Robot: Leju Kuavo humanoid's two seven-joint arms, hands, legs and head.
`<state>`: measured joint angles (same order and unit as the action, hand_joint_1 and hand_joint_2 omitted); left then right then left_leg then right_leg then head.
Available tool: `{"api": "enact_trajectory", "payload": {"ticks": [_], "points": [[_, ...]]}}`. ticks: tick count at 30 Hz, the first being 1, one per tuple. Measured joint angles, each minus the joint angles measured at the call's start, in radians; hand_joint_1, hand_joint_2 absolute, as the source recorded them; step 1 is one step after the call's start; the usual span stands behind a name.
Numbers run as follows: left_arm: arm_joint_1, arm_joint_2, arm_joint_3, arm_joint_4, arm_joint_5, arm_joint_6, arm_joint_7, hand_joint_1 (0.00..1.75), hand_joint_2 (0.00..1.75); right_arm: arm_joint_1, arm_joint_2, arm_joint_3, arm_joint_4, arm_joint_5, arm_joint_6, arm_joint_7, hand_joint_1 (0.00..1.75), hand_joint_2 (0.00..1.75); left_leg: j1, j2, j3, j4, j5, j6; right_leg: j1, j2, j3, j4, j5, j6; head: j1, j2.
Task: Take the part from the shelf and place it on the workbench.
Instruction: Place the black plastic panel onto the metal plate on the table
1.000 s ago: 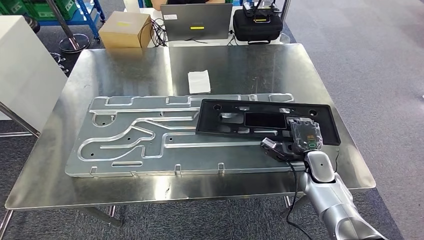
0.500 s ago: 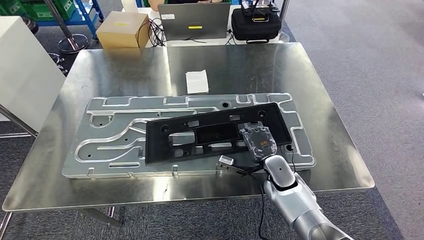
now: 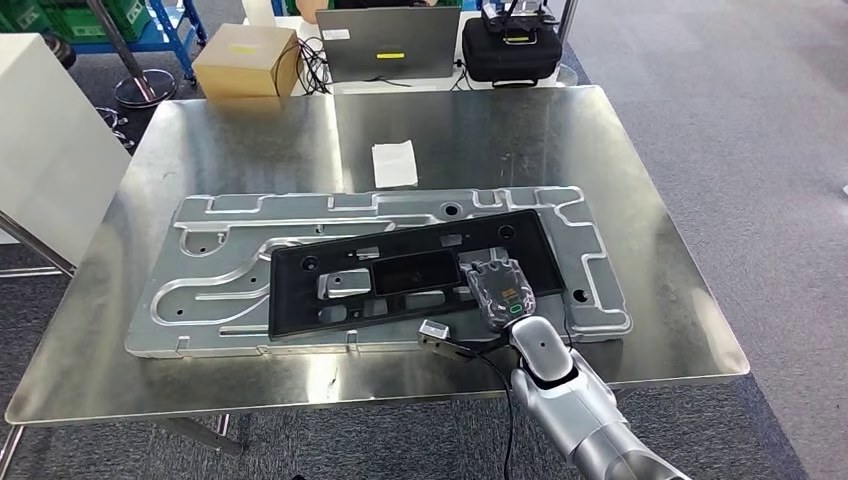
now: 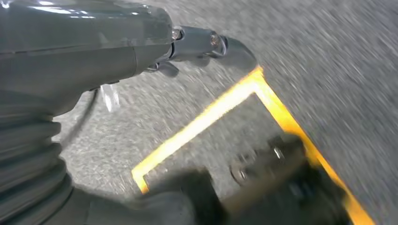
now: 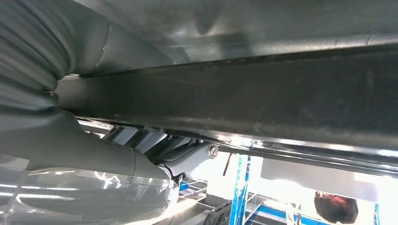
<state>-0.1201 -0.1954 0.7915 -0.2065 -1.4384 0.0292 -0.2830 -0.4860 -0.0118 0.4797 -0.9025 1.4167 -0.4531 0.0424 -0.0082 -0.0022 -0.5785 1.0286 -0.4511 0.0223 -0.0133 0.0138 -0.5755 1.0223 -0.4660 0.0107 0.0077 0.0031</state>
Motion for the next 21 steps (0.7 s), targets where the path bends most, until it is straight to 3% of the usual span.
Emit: {"api": "enact_trajectory", "payload": {"ticks": [7, 19, 21], "points": [[0.006, -0.045, 0.000, 0.000, 0.007, 0.025, -0.006, 0.00, 1.75, -0.005, 0.000, 0.007, 0.003, -0.014, -0.027, 0.016, 1.75, 1.75, 0.000, 0.001, -0.001, 0.000, -0.001, 0.000, 0.000, -0.001, -0.001, -0.001, 0.000, 0.000, 0.000, 0.000], [0.012, -0.059, 0.000, 0.000, 0.015, 0.034, -0.008, 0.00, 1.75, 0.008, -0.039, 0.001, -0.093, -0.045, -0.023, 0.028, 1.75, 1.75, 0.000, 0.000, -0.004, 0.000, 0.000, 0.000, 0.000, -0.001, -0.003, 0.000, 0.000, 0.000, 0.000, 0.000], [0.012, -0.059, 0.000, 0.000, 0.015, 0.033, -0.009, 0.00, 1.75, 0.011, -0.041, 0.001, -0.102, -0.045, -0.020, 0.028, 0.87, 1.75, 0.000, 0.000, -0.004, 0.000, 0.000, 0.000, 0.000, -0.001, -0.004, -0.001, 0.000, 0.000, 0.000, 0.000]]}}
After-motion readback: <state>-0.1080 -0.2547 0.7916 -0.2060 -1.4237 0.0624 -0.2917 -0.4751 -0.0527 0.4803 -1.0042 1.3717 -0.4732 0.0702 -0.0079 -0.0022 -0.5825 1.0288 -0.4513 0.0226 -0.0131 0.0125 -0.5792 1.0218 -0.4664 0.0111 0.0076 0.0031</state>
